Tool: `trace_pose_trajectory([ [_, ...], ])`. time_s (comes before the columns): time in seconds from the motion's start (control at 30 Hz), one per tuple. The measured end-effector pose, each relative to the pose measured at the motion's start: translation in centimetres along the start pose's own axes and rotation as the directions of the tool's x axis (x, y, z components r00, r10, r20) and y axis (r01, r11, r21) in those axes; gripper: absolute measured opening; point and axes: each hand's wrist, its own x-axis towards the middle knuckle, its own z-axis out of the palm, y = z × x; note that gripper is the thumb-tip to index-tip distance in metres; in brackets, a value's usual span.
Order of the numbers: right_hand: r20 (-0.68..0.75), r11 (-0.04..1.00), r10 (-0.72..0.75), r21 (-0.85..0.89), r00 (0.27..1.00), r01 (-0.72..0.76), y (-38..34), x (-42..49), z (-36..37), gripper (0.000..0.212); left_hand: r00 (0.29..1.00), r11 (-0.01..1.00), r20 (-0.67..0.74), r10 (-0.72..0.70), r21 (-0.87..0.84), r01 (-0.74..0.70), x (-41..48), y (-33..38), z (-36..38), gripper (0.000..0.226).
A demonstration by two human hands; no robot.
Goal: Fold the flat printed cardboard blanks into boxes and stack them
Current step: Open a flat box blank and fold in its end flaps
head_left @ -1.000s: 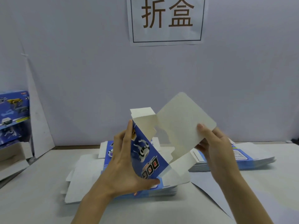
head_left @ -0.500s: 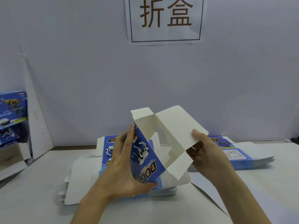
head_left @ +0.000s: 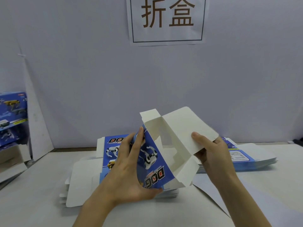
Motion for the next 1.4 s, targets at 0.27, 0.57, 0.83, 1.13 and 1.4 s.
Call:
trace_pose_trajectory([
  [0.27, 0.036, 0.947, -0.294, -0.121, 0.955, 0.296, 0.2, -0.5, 0.3, 0.043, 1.0, 1.0, 0.018, -0.001, -0.002, 0.001, 0.0, -0.5, 0.2, 0.125],
  [0.57, 0.078, 0.928, -0.336, -0.145, 0.939, 0.344, -1.5, -1.0, 0.8, 0.014, 0.999, 1.0, 0.034, 0.021, 0.019, -0.022, 0.0, -0.1, 0.4, 0.122],
  [0.83, 0.024, 0.81, -0.506, -0.331, 0.862, 0.485, -1.6, -0.2, -0.3, 0.03, 0.998, 0.998, 0.04, 0.045, 0.033, -0.046, 0.0, 0.1, 0.5, 0.123],
  [1.13, -0.043, 0.983, -0.179, -0.038, 0.983, 0.178, -2.5, 0.0, -0.3, 0.03, 0.997, 0.997, 0.046, 0.055, 0.043, -0.057, -0.1, 0.1, 0.7, 0.121],
  [1.4, 0.059, 0.999, 0.034, -0.026, 0.998, -0.033, -3.2, 0.0, -0.4, 0.019, 0.998, 0.997, 0.022, 0.065, 0.032, -0.066, -0.2, 0.0, 0.7, 0.123],
])
